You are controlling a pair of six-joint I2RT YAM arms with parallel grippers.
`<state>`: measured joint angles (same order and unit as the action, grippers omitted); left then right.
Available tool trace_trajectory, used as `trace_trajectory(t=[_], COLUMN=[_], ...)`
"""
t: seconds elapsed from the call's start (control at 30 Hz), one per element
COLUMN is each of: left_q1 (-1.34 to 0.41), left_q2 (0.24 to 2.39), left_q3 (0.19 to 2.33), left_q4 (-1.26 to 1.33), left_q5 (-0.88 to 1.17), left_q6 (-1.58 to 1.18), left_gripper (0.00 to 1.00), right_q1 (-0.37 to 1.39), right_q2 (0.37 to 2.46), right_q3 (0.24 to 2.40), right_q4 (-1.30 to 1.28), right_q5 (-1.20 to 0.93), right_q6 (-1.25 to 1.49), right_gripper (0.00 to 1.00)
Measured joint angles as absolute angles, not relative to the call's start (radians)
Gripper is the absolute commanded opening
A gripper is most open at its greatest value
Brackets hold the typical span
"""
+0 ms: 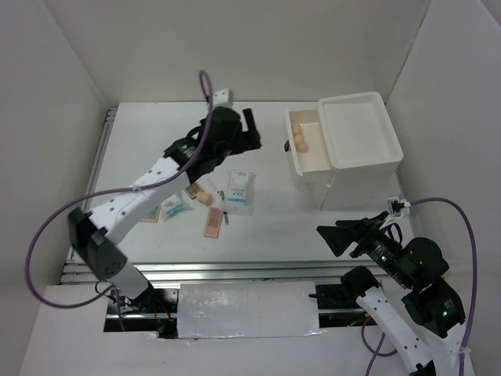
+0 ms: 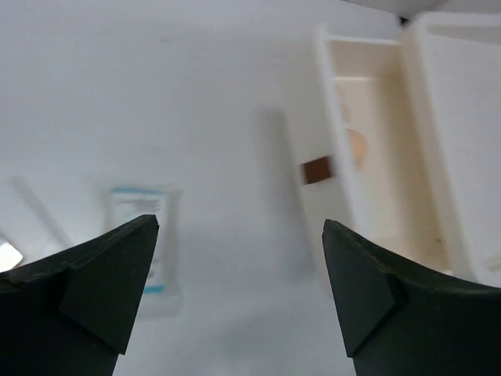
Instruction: Organize the makeup
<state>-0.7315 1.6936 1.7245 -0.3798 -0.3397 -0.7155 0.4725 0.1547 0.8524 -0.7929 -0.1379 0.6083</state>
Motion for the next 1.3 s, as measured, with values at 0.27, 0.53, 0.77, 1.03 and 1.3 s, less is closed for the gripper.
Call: trace_trajectory(t=[0.27, 0.53, 0.77, 1.03, 1.3], left_q1=[-0.572, -0.519, -0.513, -0.511, -0.511], left_q2=[1.226, 1.354, 1.522, 1.677, 1.746], left_q3=[1.189, 1.087, 1.082, 1.08, 1.08], left_q4=[-0.557, -0.546, -0.48, -0.421, -0.378], left_q5=[-0.584, -0.537, -0.514, -0.473, -0.459], left_q6=[-0.84, -0.846, -0.876, -0.916, -0.926], left_gripper=[0.99, 0.97, 0.92, 0.81, 0.78], right_q1=[0.472, 0.472, 0.472, 0.472, 0.472], right_q2=[0.155, 0.16, 0.169, 0.172, 0.172], right_q3=[0.832, 0.752, 0.717, 0.707, 0.693], right_q4=[-0.775, -0.714, -0.695, -0.689, -0.687], right_q5=[-0.155, -0.208, -0.225, -0.224, -0.224], right_q6=[0.61, 0.638, 0.644, 0.643, 0.642], right_gripper=[1.0, 1.0, 1.0, 1.0, 1.0])
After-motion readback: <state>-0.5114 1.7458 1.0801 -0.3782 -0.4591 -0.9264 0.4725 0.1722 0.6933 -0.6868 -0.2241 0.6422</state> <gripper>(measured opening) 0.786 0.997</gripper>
